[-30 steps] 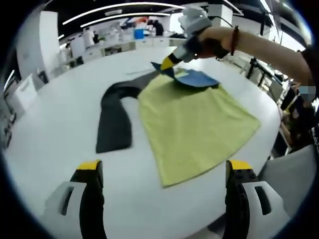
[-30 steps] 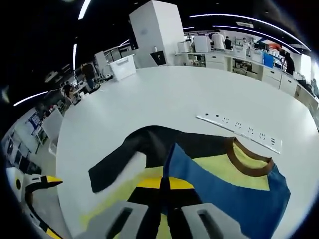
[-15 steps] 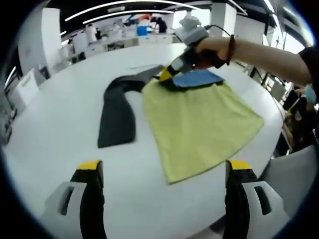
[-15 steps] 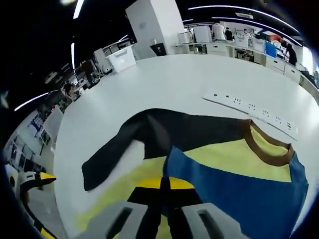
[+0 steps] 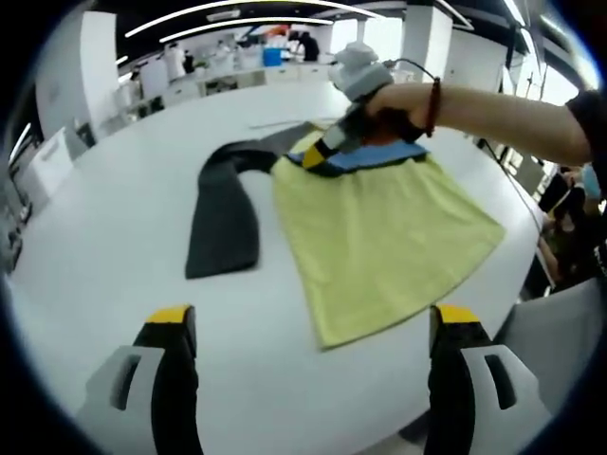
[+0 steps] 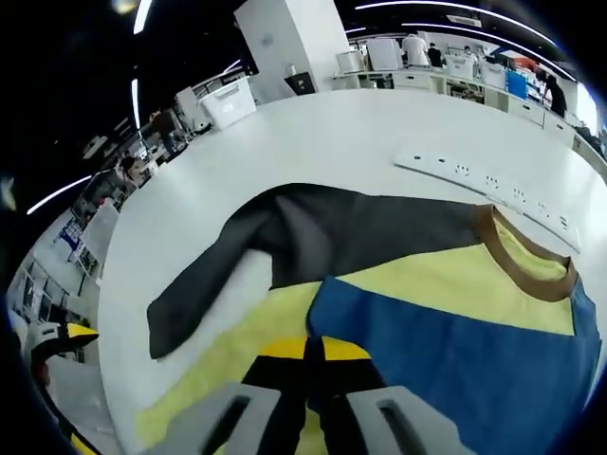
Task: Fold the garment on the visible template until the final outline fits inside the template.
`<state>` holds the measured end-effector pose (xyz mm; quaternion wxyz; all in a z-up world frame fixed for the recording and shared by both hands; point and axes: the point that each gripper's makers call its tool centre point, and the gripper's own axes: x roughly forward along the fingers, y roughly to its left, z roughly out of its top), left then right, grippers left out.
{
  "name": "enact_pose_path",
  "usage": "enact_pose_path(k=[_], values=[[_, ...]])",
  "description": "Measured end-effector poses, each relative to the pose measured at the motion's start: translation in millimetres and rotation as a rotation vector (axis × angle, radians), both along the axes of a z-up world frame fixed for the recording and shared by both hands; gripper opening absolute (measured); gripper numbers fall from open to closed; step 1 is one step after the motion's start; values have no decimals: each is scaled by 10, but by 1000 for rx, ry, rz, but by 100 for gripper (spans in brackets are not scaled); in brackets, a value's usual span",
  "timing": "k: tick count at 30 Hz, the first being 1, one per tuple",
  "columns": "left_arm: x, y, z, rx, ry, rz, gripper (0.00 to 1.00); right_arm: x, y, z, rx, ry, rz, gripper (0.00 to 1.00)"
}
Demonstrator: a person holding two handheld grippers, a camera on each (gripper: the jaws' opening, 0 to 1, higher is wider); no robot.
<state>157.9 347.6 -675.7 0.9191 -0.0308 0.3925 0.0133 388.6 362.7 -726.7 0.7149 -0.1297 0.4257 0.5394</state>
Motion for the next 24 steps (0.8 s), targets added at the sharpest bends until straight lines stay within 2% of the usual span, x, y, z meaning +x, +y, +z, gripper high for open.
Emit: enact_pose_path(k=[3,10,19,22,24], values=[[1,-7,5,-1,-1,0,99,-18,21,2,8,12,-2,0],[-9,-12,31,-3,-8,6,99,-110,54,33,12,3,22,9],[-32,13,33,6,-4,10,99,-189,62,72,18,17,33,9],[-19,22,43,12,-4,9,99,-171,39,154,36,17,31,9],[-8,19,50,13,-4,7,99,-71,14,261,59,-9,10,9]])
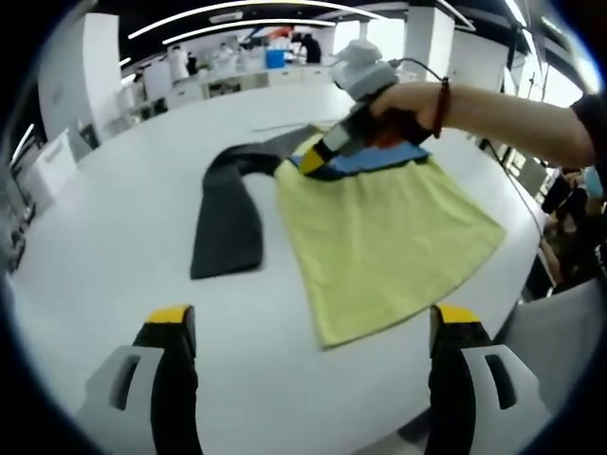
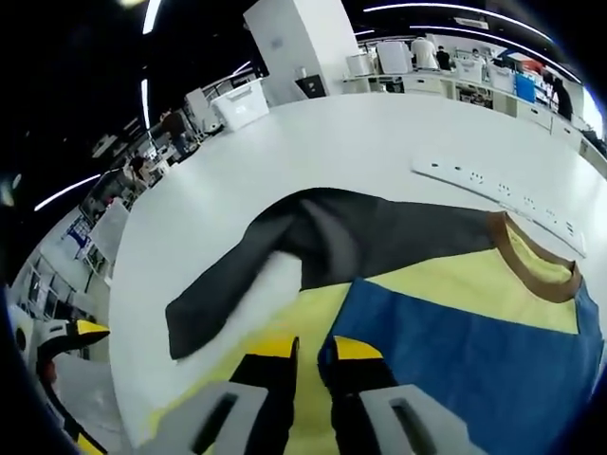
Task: Fold the garment on the visible template until the final outline fits inside the template.
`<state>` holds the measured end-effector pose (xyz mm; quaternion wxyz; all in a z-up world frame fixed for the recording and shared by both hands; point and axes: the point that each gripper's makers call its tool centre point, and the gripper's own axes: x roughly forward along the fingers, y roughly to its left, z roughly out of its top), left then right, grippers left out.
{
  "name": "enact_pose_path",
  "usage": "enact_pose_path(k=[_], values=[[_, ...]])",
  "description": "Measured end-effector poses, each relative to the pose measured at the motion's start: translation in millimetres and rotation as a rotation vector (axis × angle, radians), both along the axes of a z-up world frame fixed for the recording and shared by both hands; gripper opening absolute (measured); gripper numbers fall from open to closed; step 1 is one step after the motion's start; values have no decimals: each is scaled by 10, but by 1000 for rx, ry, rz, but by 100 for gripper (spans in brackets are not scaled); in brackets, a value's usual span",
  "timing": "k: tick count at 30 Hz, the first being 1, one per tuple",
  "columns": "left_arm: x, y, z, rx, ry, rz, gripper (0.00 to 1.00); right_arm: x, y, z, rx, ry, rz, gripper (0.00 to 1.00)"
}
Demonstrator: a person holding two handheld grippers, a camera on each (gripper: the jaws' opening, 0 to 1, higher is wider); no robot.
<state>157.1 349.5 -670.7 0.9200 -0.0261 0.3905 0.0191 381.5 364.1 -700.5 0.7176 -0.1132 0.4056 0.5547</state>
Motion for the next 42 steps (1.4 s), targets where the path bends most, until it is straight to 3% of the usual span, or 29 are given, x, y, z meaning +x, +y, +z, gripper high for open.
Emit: enact_pose_path(k=[7,11,17,25,42], values=[[70,26,51,9,-18,2,99,416,-210,277,10,-86,-88,19],[103,24,71,13,-24,2,99,575,-348,315,-5,-110,-128,27],[133,20,98,11,-34,4,99,680,-591,292,-28,-114,-155,34],[140,-9,83,10,-23,-3,99,885,-1080,215,-79,-128,-212,41],[150,-28,111,17,-23,0,99,1230,-1939,142,-146,-138,-350,43]])
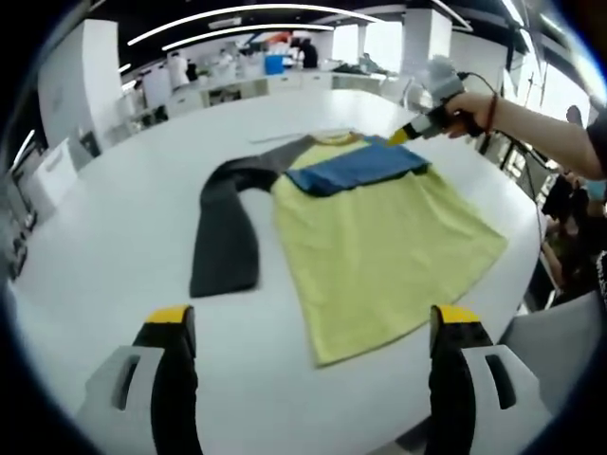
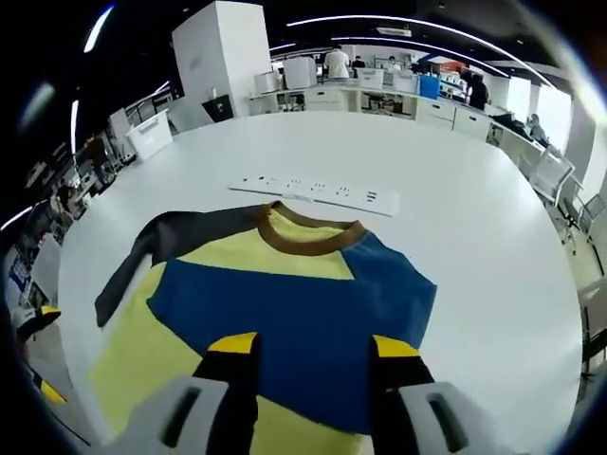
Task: Fold the garment on the visible template until the final outline fits inside the template.
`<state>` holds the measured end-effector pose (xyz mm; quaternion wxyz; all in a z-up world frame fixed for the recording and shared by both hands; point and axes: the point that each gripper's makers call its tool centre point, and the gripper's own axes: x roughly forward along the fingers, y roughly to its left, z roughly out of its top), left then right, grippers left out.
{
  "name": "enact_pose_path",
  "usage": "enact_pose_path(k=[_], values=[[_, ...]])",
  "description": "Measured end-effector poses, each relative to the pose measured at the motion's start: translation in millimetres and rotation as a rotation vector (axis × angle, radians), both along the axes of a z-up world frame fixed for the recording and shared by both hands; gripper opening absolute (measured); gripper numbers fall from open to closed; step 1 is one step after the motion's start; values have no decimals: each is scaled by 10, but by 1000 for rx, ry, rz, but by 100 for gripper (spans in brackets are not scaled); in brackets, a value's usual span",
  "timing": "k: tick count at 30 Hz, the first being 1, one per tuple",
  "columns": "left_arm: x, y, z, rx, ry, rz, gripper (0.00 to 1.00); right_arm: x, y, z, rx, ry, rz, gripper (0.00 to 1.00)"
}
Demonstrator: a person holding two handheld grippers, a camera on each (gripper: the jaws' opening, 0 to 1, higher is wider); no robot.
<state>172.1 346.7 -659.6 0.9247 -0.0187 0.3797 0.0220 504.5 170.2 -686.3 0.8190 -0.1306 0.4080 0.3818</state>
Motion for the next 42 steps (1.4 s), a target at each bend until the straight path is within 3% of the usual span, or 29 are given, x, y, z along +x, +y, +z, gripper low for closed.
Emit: enact_pose_path(k=[14,25,42], values=[[-3,-68,22,3,7,-4,99,-8,-464,-153,-34,35,-72,39],[-9,-81,33,9,12,-2,99,-114,-656,-290,-64,67,-90,24],[-52,-70,40,16,15,1,99,-205,-634,-412,-33,110,-129,0]])
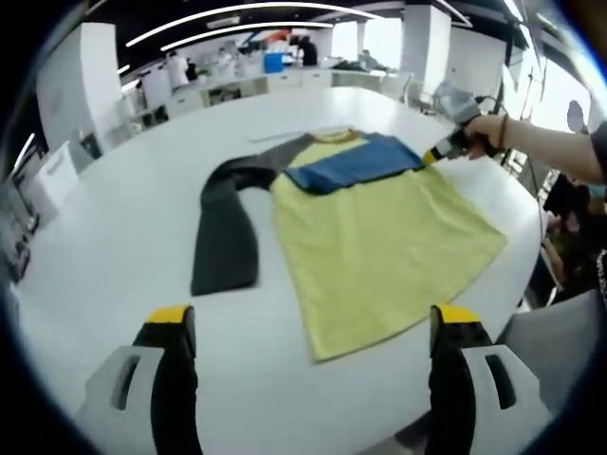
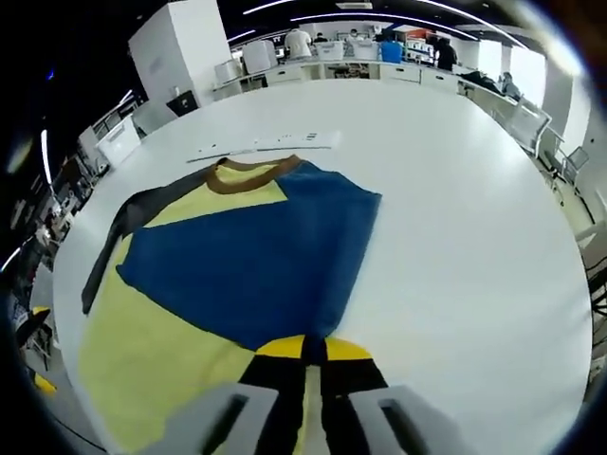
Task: Fold the garment on the visible template until the final outline fits inside the template.
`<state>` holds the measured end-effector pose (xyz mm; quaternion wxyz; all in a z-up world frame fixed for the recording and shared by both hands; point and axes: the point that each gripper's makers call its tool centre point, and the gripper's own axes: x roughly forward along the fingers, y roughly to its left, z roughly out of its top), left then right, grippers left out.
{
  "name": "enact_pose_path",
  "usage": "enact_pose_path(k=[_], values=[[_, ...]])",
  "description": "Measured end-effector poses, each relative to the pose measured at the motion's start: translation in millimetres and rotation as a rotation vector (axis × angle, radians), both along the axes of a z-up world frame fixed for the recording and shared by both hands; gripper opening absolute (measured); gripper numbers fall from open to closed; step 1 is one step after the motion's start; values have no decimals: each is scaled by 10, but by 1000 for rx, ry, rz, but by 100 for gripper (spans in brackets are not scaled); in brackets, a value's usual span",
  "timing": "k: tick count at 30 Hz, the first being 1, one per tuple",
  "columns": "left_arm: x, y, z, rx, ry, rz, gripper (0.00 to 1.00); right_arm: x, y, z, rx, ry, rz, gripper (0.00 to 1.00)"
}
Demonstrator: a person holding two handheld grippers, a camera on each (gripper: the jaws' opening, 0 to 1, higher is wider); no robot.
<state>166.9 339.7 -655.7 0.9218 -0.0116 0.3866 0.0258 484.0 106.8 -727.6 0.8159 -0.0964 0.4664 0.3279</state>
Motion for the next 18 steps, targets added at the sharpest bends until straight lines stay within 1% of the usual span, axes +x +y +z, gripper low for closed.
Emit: enact_pose_path(k=[5,6,14,18], values=[[-12,7,6,0,-3,1,99,43,-93,21,-36,-24,54,0],[-17,12,1,0,-1,2,99,80,-129,22,-44,-28,61,0],[0,15,-16,-2,5,-1,99,177,-305,19,-74,-37,70,0],[15,16,-19,-1,7,-4,99,229,-398,16,-96,-42,88,0]])
